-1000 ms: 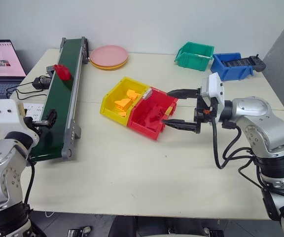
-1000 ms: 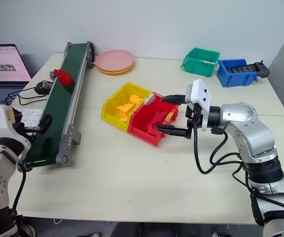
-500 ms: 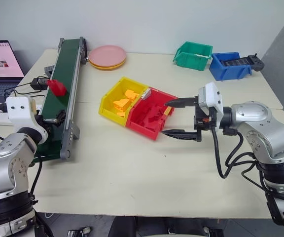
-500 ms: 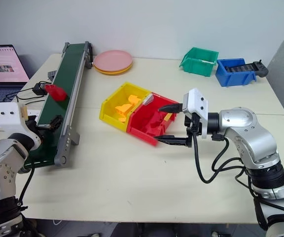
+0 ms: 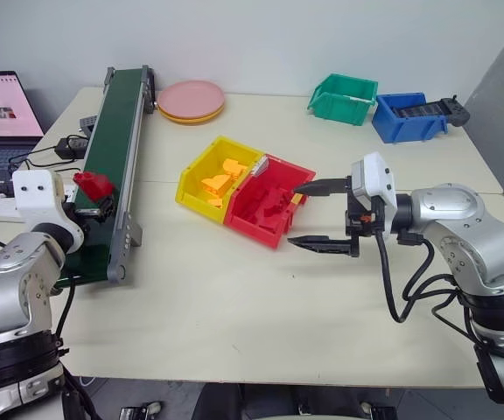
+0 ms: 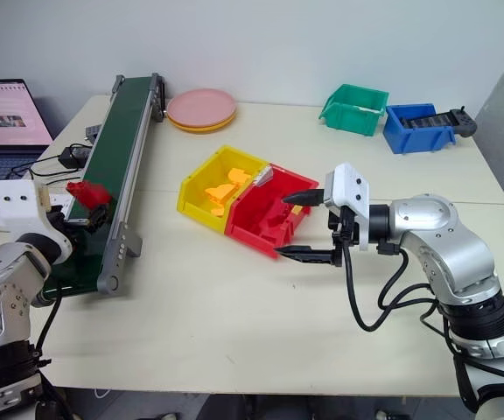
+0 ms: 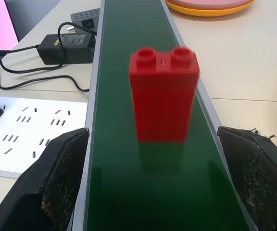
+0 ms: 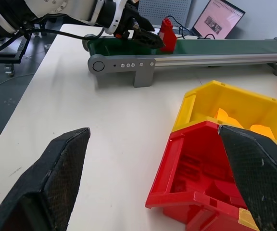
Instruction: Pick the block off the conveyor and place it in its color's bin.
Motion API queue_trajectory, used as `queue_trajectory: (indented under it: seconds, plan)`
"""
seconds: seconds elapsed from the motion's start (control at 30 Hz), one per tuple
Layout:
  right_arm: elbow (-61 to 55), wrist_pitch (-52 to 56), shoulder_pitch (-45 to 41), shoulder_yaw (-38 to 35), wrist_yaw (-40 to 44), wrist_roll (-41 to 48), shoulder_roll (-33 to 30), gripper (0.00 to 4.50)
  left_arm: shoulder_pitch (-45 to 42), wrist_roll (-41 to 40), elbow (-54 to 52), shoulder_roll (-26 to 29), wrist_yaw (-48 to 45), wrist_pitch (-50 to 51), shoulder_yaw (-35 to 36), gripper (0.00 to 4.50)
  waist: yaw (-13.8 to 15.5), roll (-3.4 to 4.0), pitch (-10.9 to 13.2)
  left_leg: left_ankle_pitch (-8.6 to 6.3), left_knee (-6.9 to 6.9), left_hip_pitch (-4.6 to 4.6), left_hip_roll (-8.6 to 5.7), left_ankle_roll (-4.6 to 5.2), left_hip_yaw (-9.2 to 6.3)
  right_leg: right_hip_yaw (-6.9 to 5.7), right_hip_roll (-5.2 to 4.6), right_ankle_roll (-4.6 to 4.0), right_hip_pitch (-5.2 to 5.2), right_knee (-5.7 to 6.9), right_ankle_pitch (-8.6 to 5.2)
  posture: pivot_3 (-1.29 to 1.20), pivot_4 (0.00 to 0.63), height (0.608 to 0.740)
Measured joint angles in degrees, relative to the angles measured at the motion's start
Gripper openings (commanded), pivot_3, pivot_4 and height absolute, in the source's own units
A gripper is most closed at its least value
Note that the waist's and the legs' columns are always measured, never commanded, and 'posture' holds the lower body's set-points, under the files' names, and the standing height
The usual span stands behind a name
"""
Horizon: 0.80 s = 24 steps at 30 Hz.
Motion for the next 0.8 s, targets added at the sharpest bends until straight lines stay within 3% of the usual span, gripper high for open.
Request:
queue_trajectory:
  seconds: [0.27,0.4,0.8]
  plan:
    - [-0.4,0.5,0.1,-0.1,-0.1,0.1,-0.2,4.50,-0.5,1.0,0.6,-0.3,1.1,0.4,-0.6,2.37,0.0,0.00,0.0,0.00,0.00,-0.01,0.00,0.00,0.01,0.02,-0.01,0.00,0.00,-0.02,0.00,0.00,0.150,0.740]
    - [-0.4,0.6,0.1,-0.2,-0.1,0.3,-0.4,4.50,1.4,0.9,-4.3,-2.4,2.5,2.3,-0.7,1.57,0.0,0.00,0.0,0.00,0.00,-0.02,-0.01,0.00,0.02,0.01,-0.03,0.00,0.00,-0.02,0.00,0.00,0.150,0.740]
    - [0.1,0.4,-0.1,-0.3,0.2,0.6,-0.5,4.50,0.9,1.1,-13.4,-1.7,2.8,4.4,-2.7,1.54,0.0,0.00,0.0,0.00,0.00,-0.01,-0.02,0.00,0.01,0.00,-0.02,0.00,0.00,-0.01,0.00,0.00,0.150,0.740]
